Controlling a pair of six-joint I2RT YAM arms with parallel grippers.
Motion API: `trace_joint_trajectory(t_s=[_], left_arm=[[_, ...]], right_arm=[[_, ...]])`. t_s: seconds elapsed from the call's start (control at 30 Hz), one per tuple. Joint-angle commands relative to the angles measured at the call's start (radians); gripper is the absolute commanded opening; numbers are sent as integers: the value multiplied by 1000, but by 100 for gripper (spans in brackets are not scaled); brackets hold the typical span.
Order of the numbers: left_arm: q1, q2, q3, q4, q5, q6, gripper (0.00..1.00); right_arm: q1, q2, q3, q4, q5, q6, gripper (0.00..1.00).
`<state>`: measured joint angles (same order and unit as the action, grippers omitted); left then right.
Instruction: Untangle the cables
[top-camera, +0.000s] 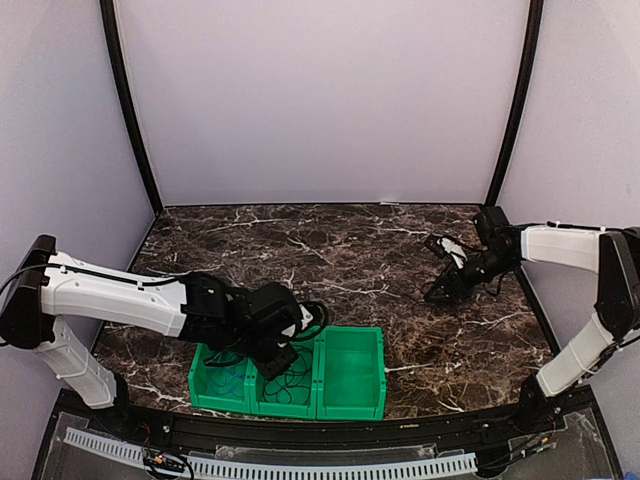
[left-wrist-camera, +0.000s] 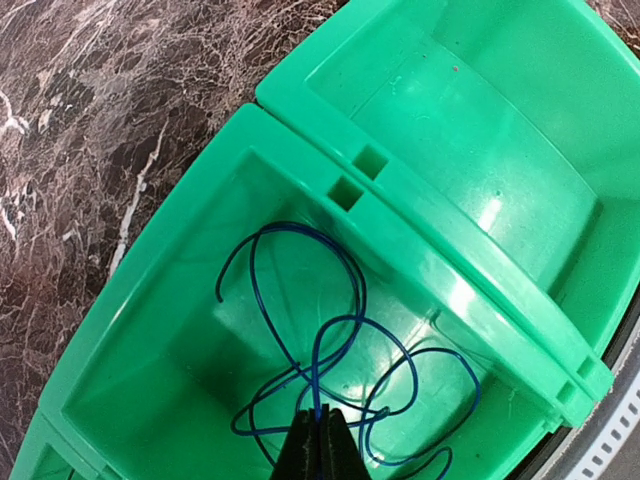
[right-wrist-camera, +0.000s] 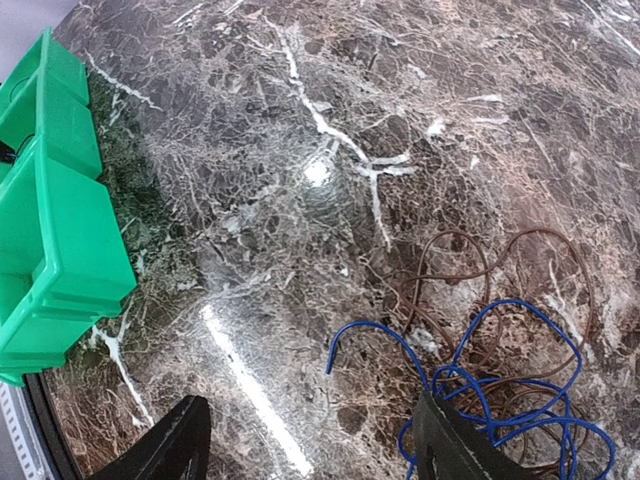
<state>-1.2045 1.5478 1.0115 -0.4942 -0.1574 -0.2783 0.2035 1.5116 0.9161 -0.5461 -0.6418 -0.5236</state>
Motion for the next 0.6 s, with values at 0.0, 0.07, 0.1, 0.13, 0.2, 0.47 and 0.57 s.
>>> trace_joint_trajectory(t_s=[0.0,0.07,0.1,0.13,0.2,0.47,0.57], left_arm=[[0,26,-27,84,-7,-25,0],[0,42,-30,97,-7,-31,0],[0,44,-31,99,-12,-32,0],[0,44,-33,106,-14,-32,0],[0,33,-33,106,-24,-32,0],[0,-36,112,-123,-17,-43,45],[0,-70,151,-196,-20,-18,57]], right_arm=[[3,16,34,46,88,46,71],[-2,25,50,46,118,54,71],[-4,30,57,45,132,57,71],[-9,34,62,42,144,58,71],[-16,43,75,38,169,60,70],[-129,79,179,-41,79,63,69],[-158,89,209,-51,92,60,68]])
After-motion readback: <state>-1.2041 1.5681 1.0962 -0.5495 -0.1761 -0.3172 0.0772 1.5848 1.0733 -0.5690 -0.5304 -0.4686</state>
